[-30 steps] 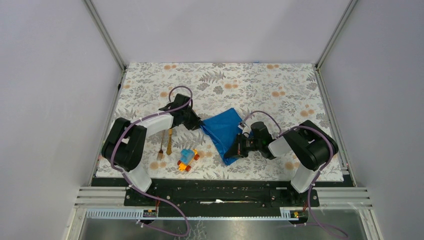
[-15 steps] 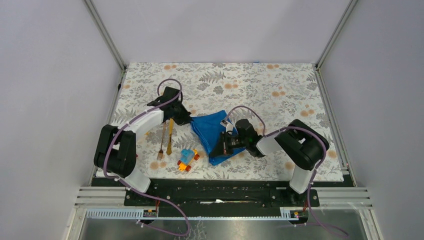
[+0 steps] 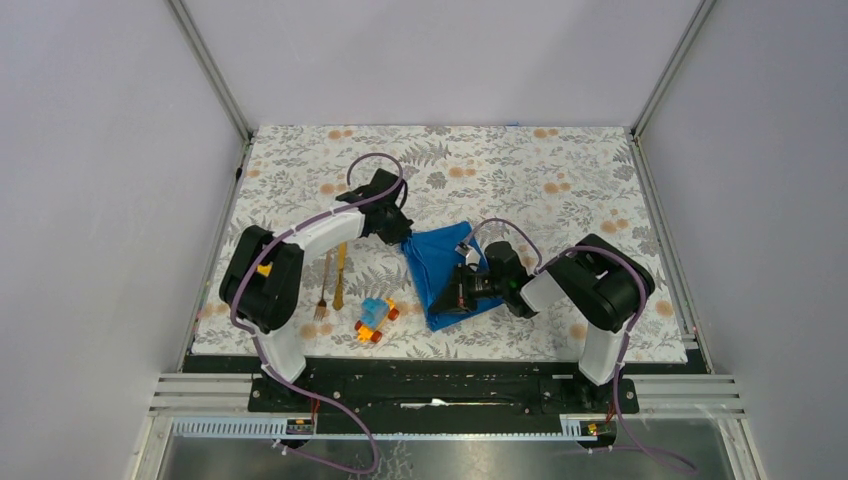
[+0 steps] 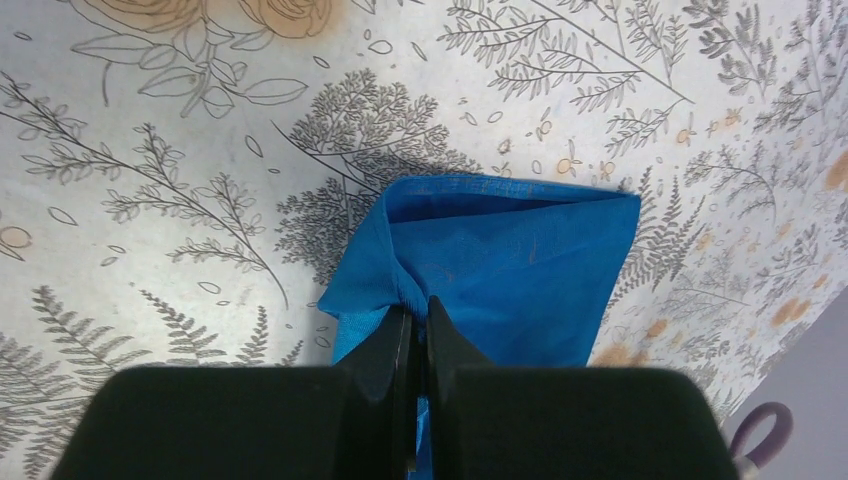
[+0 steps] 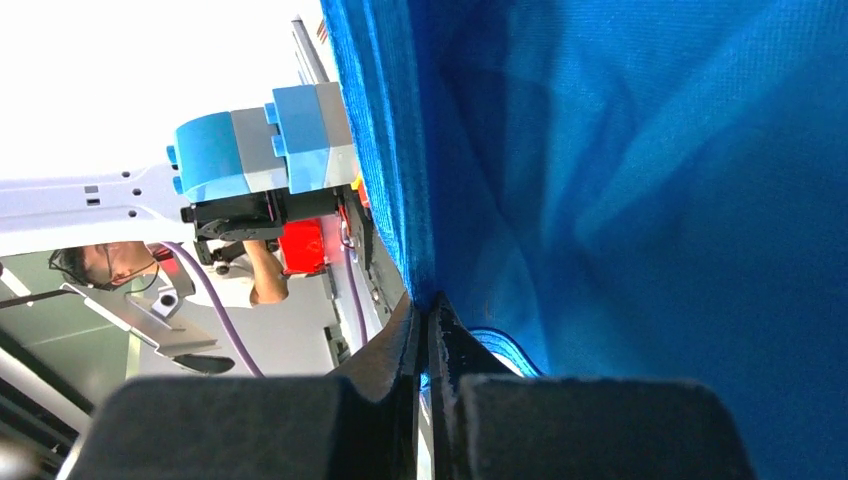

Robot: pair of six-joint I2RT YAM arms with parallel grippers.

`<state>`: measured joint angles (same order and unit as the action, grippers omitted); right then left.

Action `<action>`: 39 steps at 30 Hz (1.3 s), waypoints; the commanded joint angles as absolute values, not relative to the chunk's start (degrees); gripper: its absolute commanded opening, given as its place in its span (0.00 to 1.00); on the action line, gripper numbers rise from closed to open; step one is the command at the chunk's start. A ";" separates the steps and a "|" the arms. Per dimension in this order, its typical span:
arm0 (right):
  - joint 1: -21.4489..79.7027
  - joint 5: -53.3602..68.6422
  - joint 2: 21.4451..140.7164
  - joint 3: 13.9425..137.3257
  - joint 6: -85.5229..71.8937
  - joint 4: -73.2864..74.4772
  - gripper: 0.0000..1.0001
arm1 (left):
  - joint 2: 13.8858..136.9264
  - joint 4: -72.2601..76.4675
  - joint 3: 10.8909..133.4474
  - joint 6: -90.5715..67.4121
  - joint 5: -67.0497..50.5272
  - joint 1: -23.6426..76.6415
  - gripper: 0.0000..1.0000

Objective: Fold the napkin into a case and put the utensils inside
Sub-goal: Fold the lower triangle-folded napkin at the center of the board.

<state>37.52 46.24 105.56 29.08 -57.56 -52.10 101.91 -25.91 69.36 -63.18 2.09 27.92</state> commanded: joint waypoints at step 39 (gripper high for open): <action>37.32 48.58 105.83 31.71 -51.09 -44.35 0.00 | 105.54 -16.18 77.15 -60.46 2.64 31.49 0.00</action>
<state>37.10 47.79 109.69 30.04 -59.37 -55.83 108.55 -24.40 76.29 -61.98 3.16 32.05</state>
